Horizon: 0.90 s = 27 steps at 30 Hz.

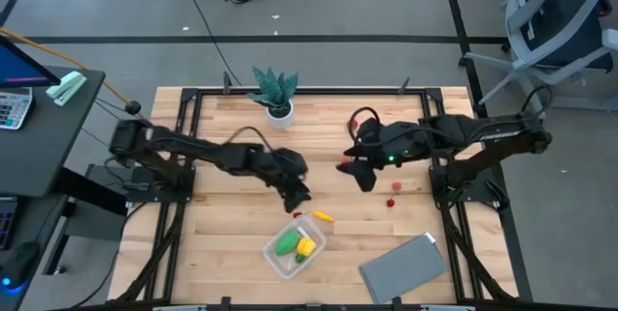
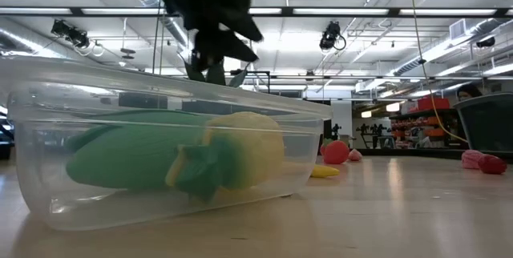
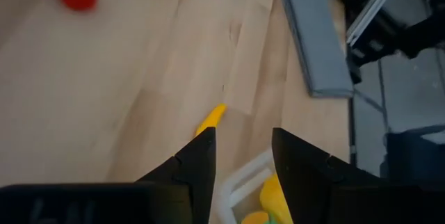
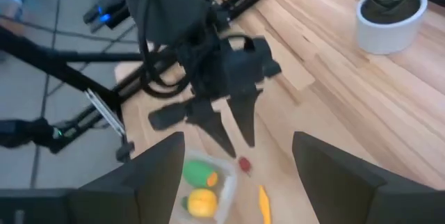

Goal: Pick and placing Produce into tupperware
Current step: Put the left red cherry into the transparent bin

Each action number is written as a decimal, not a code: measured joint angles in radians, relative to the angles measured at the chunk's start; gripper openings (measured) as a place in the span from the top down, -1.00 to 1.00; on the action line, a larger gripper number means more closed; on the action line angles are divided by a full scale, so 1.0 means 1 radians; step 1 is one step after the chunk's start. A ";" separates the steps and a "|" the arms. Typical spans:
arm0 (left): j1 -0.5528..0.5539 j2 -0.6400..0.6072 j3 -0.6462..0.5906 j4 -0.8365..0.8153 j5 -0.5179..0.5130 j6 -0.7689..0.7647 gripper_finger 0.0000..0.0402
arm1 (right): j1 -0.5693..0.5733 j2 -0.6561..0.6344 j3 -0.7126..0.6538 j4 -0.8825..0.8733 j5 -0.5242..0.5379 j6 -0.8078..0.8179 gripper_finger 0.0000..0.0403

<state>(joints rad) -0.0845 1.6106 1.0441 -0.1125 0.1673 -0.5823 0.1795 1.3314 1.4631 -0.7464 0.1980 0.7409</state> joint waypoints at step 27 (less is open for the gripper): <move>-0.084 0.314 0.307 -0.425 -0.081 0.045 0.17 | 0.000 0.016 0.000 -0.108 -0.003 -0.011 -0.37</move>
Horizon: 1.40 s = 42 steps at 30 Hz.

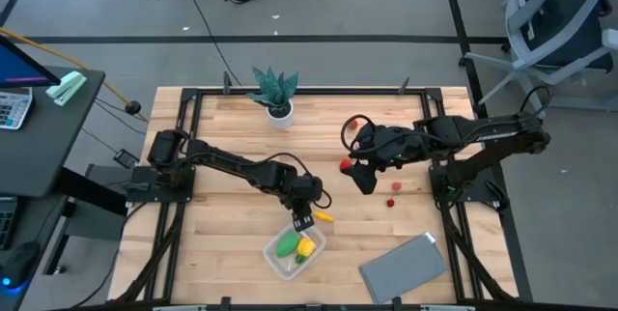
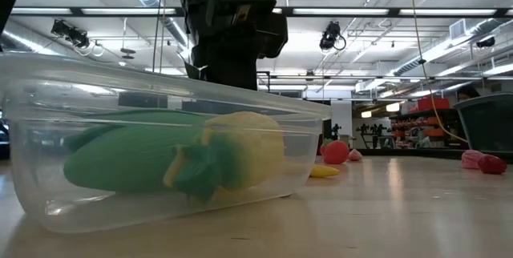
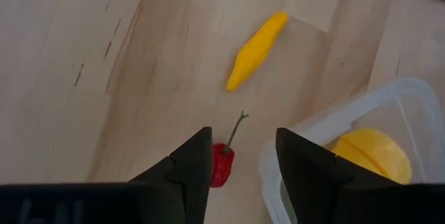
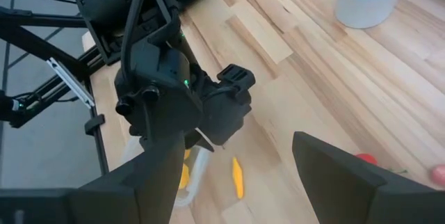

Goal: Pick and placing Produce into tupperware
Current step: Put the left red cherry into the transparent bin

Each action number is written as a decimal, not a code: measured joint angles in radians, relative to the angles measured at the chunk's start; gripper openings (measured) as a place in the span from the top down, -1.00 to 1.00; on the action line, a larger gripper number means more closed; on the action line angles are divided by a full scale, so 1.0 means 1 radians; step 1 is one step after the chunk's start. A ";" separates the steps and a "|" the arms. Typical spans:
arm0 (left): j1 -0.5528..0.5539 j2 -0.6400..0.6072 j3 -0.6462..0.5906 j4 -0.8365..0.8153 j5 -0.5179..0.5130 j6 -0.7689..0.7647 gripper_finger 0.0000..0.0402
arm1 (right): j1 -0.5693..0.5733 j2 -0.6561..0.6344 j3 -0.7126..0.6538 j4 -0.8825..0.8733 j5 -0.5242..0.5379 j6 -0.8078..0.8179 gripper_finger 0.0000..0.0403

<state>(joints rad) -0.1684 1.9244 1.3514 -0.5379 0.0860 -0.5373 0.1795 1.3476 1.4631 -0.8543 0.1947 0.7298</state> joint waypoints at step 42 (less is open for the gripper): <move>0.004 0.066 -0.002 0.054 -0.018 -0.052 0.94 | 0.000 -0.001 0.000 -0.017 0.000 0.002 -0.37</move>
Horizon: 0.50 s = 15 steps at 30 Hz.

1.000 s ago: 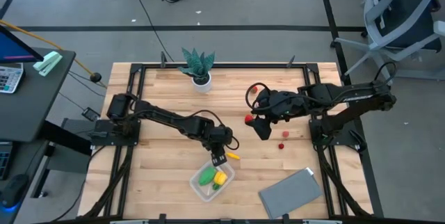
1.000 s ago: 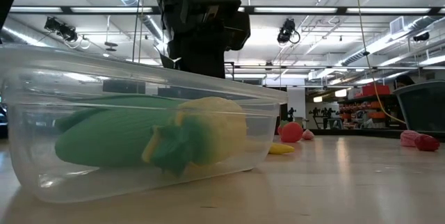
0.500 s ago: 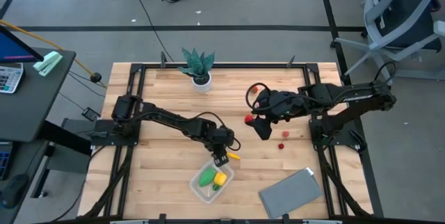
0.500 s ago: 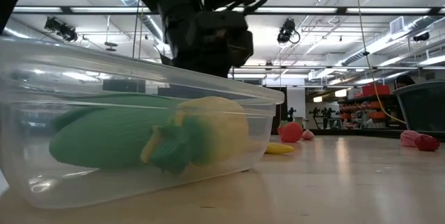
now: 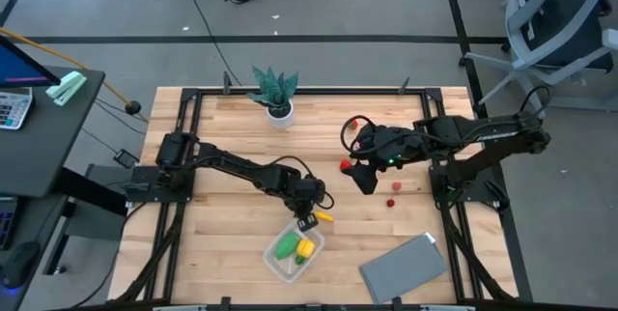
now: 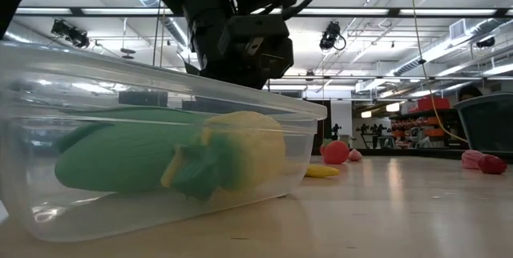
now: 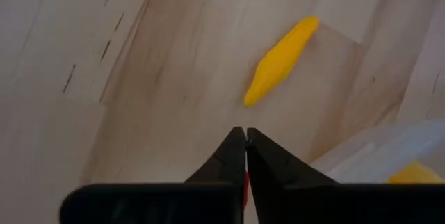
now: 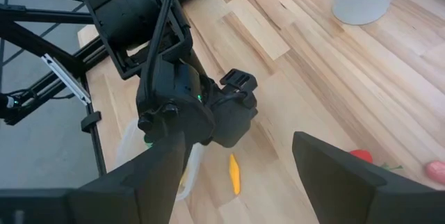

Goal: Pick and placing Produce into tupperware
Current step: Put the left red cherry into the transparent bin

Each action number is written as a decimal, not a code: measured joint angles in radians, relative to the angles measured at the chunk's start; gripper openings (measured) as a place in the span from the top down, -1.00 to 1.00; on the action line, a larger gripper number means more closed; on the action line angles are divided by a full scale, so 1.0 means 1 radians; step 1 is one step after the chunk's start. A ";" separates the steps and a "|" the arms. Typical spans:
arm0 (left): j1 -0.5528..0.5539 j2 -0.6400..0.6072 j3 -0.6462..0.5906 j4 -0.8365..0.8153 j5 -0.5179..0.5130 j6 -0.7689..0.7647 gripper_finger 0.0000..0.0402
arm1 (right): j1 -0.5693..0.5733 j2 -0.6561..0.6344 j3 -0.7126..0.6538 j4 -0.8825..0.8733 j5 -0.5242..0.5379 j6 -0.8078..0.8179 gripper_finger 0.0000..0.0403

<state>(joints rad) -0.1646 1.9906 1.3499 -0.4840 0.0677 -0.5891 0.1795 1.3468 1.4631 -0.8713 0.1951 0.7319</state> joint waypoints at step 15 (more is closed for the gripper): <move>-0.082 -0.257 0.002 -0.019 0.002 -0.143 0.98 | 0.000 0.000 0.000 -0.005 0.033 -0.011 -0.37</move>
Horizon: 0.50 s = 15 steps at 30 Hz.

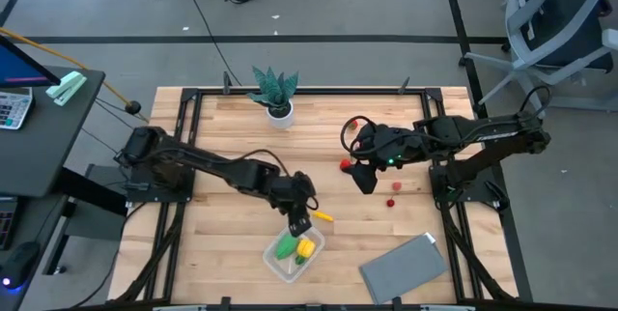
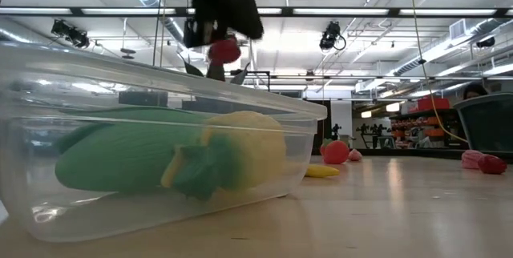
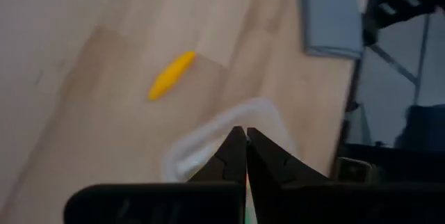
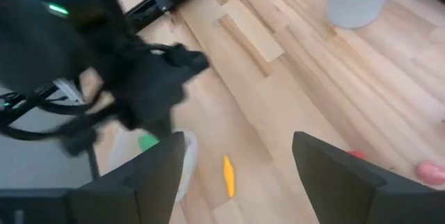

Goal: Pick and placing Produce into tupperware
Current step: Put the left red cherry into the transparent bin

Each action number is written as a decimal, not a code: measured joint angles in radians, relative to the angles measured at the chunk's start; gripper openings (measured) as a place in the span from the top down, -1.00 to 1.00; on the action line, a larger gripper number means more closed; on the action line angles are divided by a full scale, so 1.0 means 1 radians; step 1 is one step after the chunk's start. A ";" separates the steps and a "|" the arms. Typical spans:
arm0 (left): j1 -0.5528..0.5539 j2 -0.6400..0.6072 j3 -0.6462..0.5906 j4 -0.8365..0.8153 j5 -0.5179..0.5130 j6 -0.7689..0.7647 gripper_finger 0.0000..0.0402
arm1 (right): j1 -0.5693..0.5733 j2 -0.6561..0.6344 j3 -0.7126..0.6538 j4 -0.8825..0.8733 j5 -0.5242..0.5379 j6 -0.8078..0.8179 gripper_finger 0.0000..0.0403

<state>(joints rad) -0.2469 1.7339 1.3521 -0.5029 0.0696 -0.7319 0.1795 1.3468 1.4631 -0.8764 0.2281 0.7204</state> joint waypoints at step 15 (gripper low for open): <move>-0.092 0.119 -0.001 0.016 -0.081 -0.095 0.85 | 0.000 0.000 0.000 -0.002 0.011 -0.017 -0.37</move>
<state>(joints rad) -0.3386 1.8524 1.3514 -0.4867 -0.0118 -0.8271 0.1791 1.3472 1.4631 -0.8781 0.2394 0.7033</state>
